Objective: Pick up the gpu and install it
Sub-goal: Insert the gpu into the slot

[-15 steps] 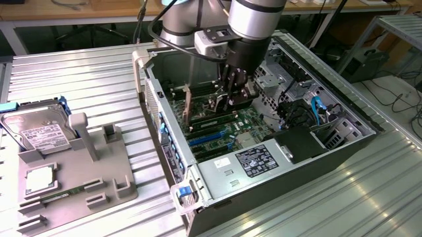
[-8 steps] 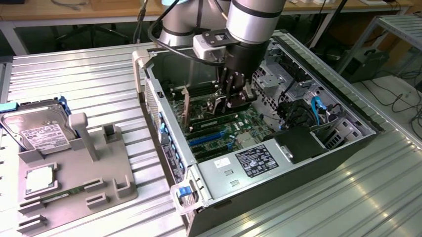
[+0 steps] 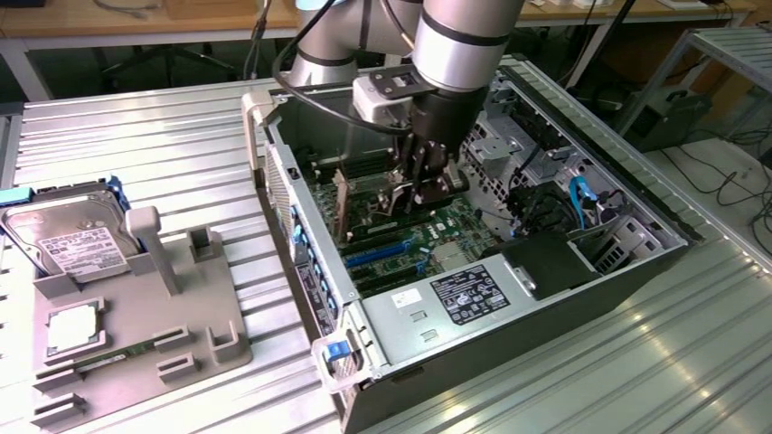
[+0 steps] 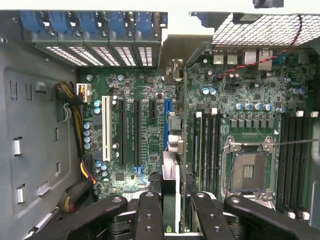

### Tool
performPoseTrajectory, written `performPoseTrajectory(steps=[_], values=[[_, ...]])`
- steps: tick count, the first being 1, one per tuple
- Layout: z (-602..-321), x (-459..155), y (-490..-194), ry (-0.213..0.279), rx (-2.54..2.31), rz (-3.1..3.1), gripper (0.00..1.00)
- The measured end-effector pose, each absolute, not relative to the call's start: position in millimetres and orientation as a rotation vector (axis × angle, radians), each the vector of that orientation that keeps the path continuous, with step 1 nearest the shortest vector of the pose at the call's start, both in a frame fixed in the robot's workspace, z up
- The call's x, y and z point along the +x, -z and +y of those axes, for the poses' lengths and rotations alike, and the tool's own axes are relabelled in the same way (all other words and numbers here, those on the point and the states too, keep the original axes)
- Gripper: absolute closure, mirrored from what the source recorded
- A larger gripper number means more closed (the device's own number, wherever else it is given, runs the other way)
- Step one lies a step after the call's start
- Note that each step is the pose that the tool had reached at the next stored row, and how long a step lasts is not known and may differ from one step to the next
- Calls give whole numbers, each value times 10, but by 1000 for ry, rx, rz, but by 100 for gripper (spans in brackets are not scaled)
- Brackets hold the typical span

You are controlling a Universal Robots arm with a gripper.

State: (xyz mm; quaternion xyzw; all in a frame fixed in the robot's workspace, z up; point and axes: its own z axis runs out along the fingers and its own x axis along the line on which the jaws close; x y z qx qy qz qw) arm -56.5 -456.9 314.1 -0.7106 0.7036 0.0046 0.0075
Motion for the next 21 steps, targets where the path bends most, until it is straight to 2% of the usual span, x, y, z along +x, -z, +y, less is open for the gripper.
performPoseTrajectory(steps=[21], values=[[-4604, -641, -2747, -15, -2222, 2199, 73]])
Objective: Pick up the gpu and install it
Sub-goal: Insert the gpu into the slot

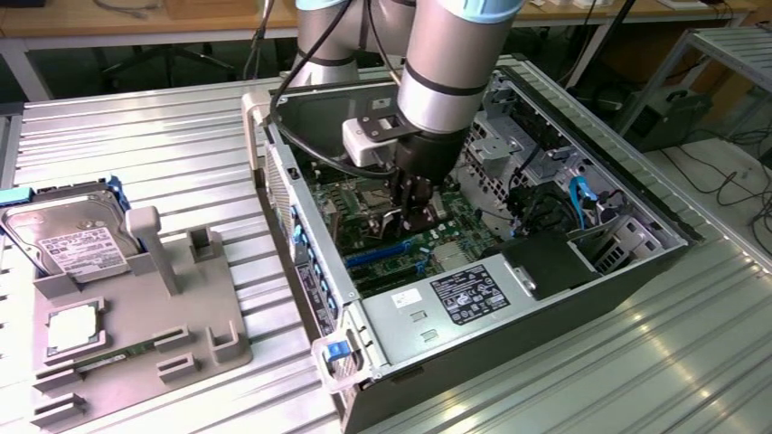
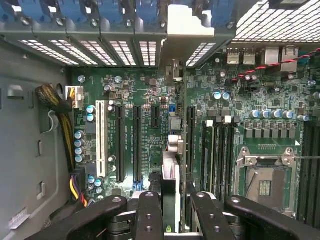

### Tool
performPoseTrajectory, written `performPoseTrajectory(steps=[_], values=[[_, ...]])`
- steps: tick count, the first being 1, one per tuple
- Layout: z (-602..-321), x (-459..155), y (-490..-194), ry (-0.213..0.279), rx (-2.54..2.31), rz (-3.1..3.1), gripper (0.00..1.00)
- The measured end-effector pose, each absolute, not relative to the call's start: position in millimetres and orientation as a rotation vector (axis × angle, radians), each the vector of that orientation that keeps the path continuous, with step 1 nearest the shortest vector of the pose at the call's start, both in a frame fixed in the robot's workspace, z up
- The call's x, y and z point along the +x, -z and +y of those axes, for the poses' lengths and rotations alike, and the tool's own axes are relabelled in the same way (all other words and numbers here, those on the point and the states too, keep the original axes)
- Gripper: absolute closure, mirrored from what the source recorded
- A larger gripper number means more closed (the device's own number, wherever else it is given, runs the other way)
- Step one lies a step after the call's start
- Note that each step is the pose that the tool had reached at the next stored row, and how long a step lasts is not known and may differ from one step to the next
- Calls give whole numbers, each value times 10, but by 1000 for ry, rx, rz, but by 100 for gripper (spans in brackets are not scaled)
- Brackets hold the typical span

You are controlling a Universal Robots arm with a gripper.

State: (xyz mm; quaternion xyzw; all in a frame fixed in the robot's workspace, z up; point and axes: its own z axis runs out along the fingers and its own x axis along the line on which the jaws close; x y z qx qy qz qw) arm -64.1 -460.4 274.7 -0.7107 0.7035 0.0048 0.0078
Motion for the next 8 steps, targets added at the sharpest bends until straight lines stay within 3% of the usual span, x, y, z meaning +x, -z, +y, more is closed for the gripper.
performPoseTrajectory(steps=[8], values=[[-4605, -672, -2683, -12, -2219, 2197, 73]])
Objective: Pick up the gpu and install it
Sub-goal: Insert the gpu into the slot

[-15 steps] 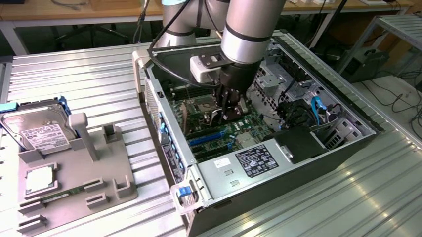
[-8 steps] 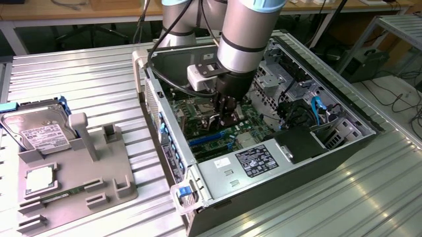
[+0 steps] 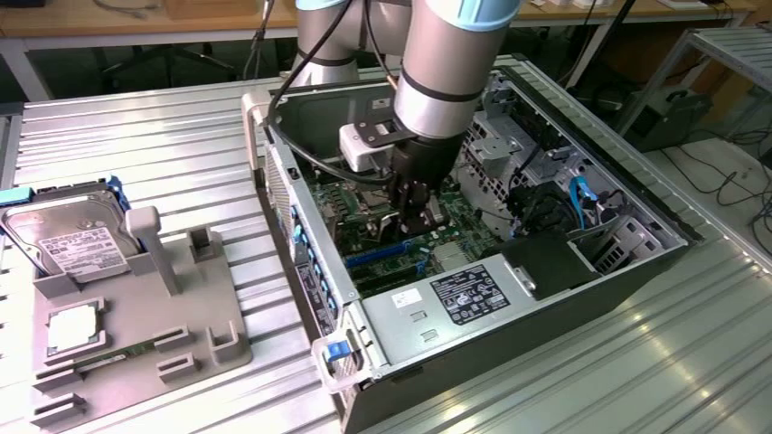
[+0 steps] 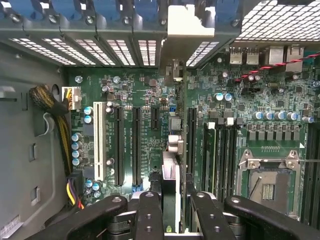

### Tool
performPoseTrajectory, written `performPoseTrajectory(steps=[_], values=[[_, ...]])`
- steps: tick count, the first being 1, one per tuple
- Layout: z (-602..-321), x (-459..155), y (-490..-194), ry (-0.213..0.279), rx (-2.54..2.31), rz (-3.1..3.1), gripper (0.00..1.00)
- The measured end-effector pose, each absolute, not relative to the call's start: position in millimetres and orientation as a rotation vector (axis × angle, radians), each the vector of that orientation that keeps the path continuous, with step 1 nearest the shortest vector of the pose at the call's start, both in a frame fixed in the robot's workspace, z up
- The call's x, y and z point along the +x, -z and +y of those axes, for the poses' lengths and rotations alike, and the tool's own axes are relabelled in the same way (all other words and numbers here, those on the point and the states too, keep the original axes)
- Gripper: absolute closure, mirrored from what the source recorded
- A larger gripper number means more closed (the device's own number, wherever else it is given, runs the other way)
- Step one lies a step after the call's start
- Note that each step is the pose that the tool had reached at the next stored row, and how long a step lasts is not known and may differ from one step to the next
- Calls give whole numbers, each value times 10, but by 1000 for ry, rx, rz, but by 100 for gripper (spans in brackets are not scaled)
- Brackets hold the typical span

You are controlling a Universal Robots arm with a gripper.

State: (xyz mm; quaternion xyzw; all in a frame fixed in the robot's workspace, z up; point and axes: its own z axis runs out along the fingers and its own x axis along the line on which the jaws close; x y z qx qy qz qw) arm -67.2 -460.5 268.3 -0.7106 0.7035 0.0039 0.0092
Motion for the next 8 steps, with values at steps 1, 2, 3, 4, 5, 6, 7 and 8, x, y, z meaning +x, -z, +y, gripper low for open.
performPoseTrajectory(steps=[1, 2, 3, 4, 5, 6, 7, 8], values=[[-4605, -677, -2679, -12, -2219, 2197, 73], [-4604, -679, -2669, -12, -2219, 2197, 73], [-4604, -680, -2658, -13, -2219, 2196, 73], [-4606, -682, -2649, -13, -2219, 2196, 73], [-4607, -686, -2640, -13, -2218, 2196, 73], [-4607, -693, -2635, -13, -2218, 2196, 73], [-4607, -700, -2630, -13, -2218, 2196, 73], [-4607, -707, -2625, -13, -2218, 2196, 73]])
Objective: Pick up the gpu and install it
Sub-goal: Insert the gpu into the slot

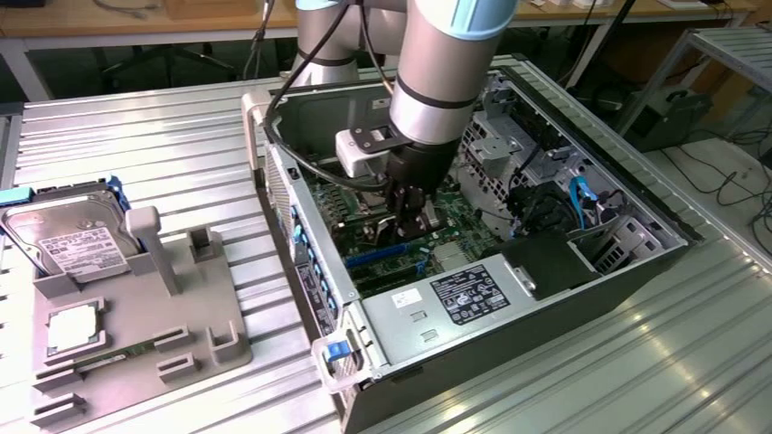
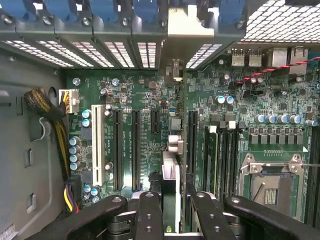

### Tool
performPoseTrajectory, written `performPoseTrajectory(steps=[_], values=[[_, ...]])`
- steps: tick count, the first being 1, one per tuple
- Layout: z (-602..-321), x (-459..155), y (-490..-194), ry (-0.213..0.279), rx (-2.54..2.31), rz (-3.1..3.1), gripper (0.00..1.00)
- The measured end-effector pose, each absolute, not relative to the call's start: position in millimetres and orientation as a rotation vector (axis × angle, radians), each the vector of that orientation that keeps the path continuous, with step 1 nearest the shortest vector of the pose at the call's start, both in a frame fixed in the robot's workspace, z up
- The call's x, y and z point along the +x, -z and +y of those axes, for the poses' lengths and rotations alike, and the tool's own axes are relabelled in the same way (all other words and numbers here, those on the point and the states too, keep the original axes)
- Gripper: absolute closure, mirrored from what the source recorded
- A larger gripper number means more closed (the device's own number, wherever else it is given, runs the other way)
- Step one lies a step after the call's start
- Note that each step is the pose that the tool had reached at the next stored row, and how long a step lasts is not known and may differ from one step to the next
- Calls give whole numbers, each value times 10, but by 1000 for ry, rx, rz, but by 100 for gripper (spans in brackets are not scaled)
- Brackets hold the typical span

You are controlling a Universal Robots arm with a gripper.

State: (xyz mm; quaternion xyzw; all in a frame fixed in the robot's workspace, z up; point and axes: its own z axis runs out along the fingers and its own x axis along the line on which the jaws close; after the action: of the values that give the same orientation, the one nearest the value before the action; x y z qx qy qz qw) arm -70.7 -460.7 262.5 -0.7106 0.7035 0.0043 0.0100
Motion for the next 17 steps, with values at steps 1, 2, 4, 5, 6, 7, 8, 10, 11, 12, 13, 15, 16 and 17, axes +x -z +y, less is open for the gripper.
performPoseTrajectory(steps=[1, 2, 4, 5, 6, 7, 8, 10, 11, 12, 13, 15, 16, 17], values=[[-4607, -713, -2621, -13, -2218, 2196, 73], [-4607, -717, -2613, -13, -2218, 2196, 73], [-4607, -721, -2602, -13, -2219, 2196, 73], [-4607, -721, -2600, -10, -2220, 2198, 73], [-4607, -721, -2597, -8, -2221, 2199, 73], [-4607, -722, -2594, -8, -2221, 2199, 73], [-4607, -722, -2594, -8, -2221, 2199, 73], [-4604, -721, -2592, -8, -2221, 2199, 73], [-4597, -721, -2591, -8, -2221, 2199, 73], [-4597, -721, -2591, -8, -2221, 2199, 73], [-4597, -721, -2591, -8, -2221, 2199, 73], [-4595, -723, -2591, -8, -2221, 2199, 73], [-4594, -728, -2591, -8, -2221, 2199, 73], [-4591, -732, -2590, -8, -2221, 2199, 73]])
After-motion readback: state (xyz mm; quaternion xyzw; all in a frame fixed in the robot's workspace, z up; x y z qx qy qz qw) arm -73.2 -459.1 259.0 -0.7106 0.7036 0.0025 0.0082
